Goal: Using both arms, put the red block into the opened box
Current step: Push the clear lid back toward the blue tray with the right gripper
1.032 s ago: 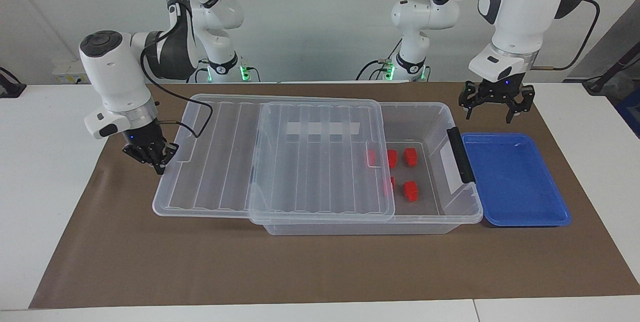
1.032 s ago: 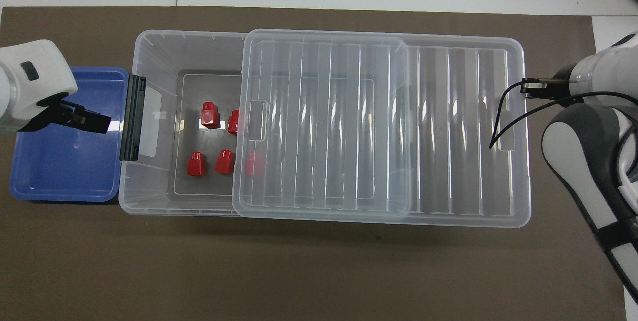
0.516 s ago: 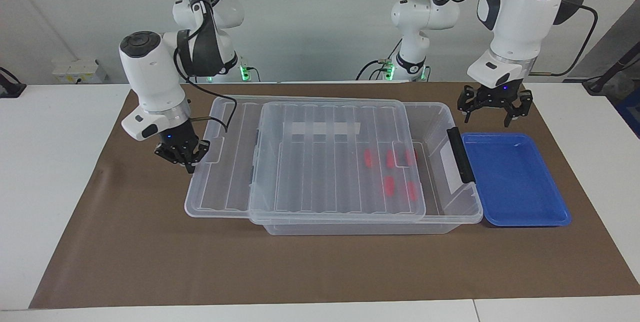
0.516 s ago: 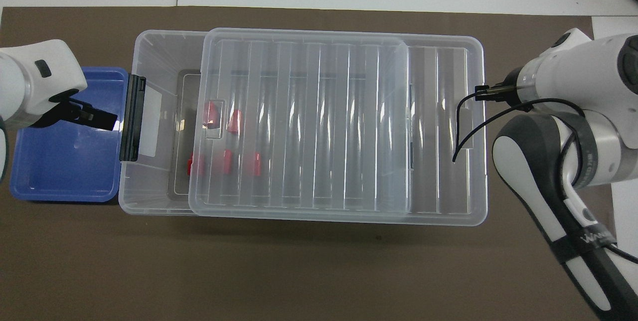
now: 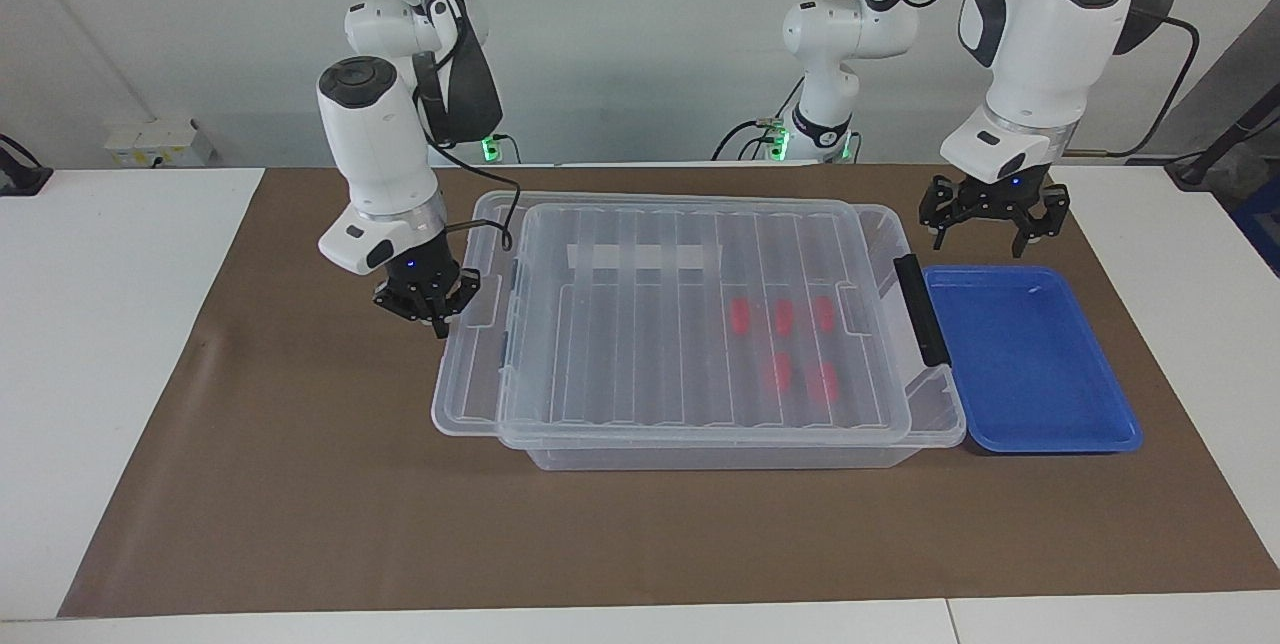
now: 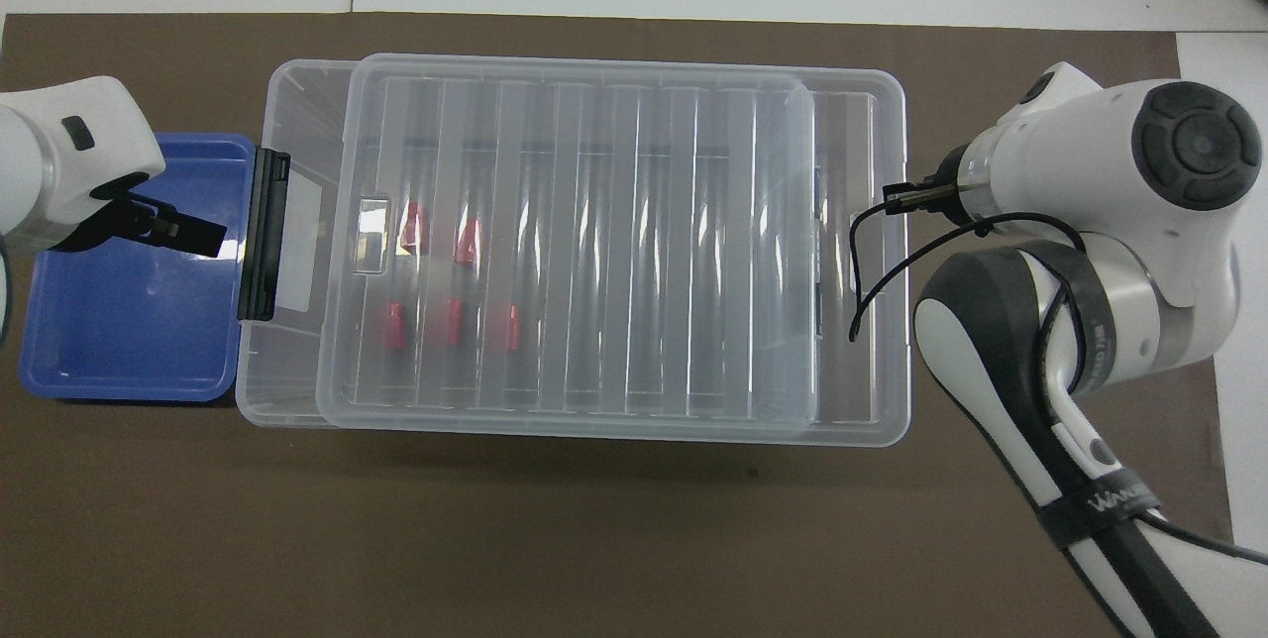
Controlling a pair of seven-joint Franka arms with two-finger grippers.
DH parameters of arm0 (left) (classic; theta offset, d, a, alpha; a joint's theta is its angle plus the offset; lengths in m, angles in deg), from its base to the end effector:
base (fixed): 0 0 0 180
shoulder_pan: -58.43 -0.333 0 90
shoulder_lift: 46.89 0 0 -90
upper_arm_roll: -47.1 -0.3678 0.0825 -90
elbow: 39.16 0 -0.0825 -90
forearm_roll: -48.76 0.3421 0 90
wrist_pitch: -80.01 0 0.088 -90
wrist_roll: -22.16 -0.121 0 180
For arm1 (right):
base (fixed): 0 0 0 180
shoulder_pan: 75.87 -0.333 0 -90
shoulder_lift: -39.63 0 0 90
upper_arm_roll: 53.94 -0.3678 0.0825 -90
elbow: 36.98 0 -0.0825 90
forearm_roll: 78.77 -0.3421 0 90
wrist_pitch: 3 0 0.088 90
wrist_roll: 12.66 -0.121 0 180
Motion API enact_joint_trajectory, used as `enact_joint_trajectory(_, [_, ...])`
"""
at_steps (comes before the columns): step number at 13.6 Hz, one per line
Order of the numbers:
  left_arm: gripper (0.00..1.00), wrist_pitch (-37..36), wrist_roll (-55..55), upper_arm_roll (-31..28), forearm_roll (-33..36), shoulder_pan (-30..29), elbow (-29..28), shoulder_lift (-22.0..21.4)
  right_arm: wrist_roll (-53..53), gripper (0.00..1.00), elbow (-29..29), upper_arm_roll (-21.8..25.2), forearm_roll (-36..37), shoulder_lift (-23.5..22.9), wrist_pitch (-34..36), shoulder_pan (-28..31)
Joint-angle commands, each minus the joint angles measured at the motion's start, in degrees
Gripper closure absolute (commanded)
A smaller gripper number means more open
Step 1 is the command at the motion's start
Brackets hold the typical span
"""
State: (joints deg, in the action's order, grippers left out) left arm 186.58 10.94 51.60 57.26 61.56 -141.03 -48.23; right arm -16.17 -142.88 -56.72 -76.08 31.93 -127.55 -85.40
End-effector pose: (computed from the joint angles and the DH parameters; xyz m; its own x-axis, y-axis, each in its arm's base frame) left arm 0.5228 -0.0570 0.6111 0.9300 -0.3606 0.0714 -0.3456 -0.9239 -0.1642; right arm 0.5742 0.1214 0.5231 0.9660 0.1737 0.1916 0.1721 -0.9848 0.0248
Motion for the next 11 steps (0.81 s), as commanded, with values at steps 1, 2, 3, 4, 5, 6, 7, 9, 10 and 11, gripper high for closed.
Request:
enact_joint_trajectory(1, [0.0, 0.48, -0.82, 0.86, -0.85, -1.46, -0.35, -0.6, 2.54, 1.0, -0.36, -0.56, -0.32, 0.06, 0.54, -0.76])
enact_joint_trajectory(2, [0.0, 0.48, -0.82, 0.86, -0.85, -1.46, -0.35, -0.6, 2.63, 1.0, -0.27, -0.65, -0.32, 0.06, 0.45, -0.85])
enact_joint_trajectory(3, [0.0, 0.39, -0.82, 0.86, -0.85, -1.37, -0.35, -0.6, 2.63, 1.0, -0.27, -0.99, -0.32, 0.06, 0.45, -0.85])
enact_joint_trajectory(4, [0.0, 0.22, -0.82, 0.86, -0.85, -1.29, -0.27, -0.6, 2.63, 1.0, -0.27, -1.35, -0.32, 0.06, 0.37, -0.85])
enact_joint_trajectory(5, [0.0, 0.21, -0.82, 0.86, -0.85, -1.37, -0.18, -0.6, 2.63, 1.0, -0.27, -1.52, -0.32, 0.06, 0.45, -0.85])
enact_joint_trajectory(6, [0.0, 0.21, -0.82, 0.95, -0.85, -1.37, -0.18, -0.51, 3.32, 1.0, -0.27, -2.13, -0.32, 0.06, 0.45, -0.85])
enact_joint_trajectory(7, [0.0, 0.21, -0.82, 0.95, -0.85, -1.37, -0.18, -0.51, 4.2, 1.0, -0.27, -2.32, -0.32, 0.06, 0.45, -0.85])
enact_joint_trajectory(9, [0.0, 0.21, -0.82, 0.86, -0.85, -1.29, -0.18, -0.6, 4.56, 1.0, -0.18, -2.75, -0.32, 0.06, 0.45, -0.85])
enact_joint_trajectory(10, [0.0, 0.13, -0.82, 0.86, -0.85, -1.11, 0.0, -0.6, 4.56, 1.0, -0.18, -2.93, -0.32, 0.06, 0.19, -0.85])
enact_joint_trajectory(11, [0.0, 0.13, -0.82, 0.86, -0.85, -1.02, 0.08, -0.6, 4.56, 1.0, -0.27, -3.02, -0.32, 0.06, 0.19, -0.85])
